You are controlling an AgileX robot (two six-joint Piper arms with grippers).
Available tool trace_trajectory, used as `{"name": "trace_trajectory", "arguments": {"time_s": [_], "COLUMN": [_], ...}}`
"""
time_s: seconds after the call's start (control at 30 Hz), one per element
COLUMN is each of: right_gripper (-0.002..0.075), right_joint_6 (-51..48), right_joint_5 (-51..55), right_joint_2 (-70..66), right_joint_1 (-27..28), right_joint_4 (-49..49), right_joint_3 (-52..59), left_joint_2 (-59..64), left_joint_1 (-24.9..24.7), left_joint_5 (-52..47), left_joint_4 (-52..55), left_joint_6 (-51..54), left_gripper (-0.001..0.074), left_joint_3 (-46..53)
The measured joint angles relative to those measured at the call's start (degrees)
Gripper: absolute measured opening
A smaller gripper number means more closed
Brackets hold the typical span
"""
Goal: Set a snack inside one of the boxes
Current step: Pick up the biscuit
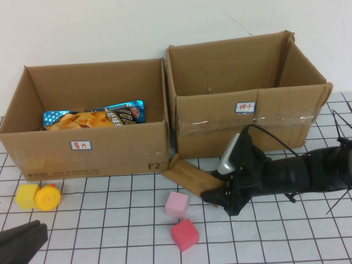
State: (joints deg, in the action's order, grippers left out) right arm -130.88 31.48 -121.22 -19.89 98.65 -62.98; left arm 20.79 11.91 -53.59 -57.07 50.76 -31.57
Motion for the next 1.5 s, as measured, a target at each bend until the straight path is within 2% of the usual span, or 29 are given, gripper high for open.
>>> {"name": "trace_trajectory", "arguments": {"time_s": [0.13,0.37,0.53,0.63,0.77,0.93,1.27,1.5], "right_gripper": [0.0493,0.0554,0.0559,0.0542,0.0467,0.0467,0.0466,0.0466], "right_joint_6": [0.04,0.04,-0.07,-0.07,-0.07,1.51,13.10,22.52], "right_joint_5": [-0.84,-2.04,-3.94,-4.18,-4.30,-4.41,-6.48,1.02], "right_joint_2": [0.00,0.00,0.33,0.33,0.33,0.64,6.09,8.51], "right_joint_1": [0.00,-0.94,-1.49,-1.49,-1.49,-1.49,-1.55,-1.55], "right_joint_4": [0.00,0.00,-1.86,-2.19,-2.24,-2.81,-15.12,-27.12], "right_joint_3": [0.00,0.00,0.00,0.00,-0.22,-0.22,0.01,0.01], "left_joint_2": [0.00,0.00,0.00,0.00,0.00,0.00,0.00,0.00], "left_joint_1": [0.00,0.00,0.00,0.00,0.00,0.00,0.00,0.00], "left_joint_5": [0.00,0.00,0.00,0.00,0.00,0.00,0.00,0.00], "left_joint_4": [0.00,0.00,0.00,0.00,0.00,0.00,0.21,0.47], "left_joint_6": [0.00,0.32,0.32,0.32,0.32,0.32,0.20,0.20], "left_gripper": [-0.0001,-0.0001,-0.0001,-0.0001,-0.0001,-0.0001,-0.0001,-0.0001], "left_joint_3": [0.00,0.00,0.00,0.00,0.00,0.00,0.00,0.00]}}
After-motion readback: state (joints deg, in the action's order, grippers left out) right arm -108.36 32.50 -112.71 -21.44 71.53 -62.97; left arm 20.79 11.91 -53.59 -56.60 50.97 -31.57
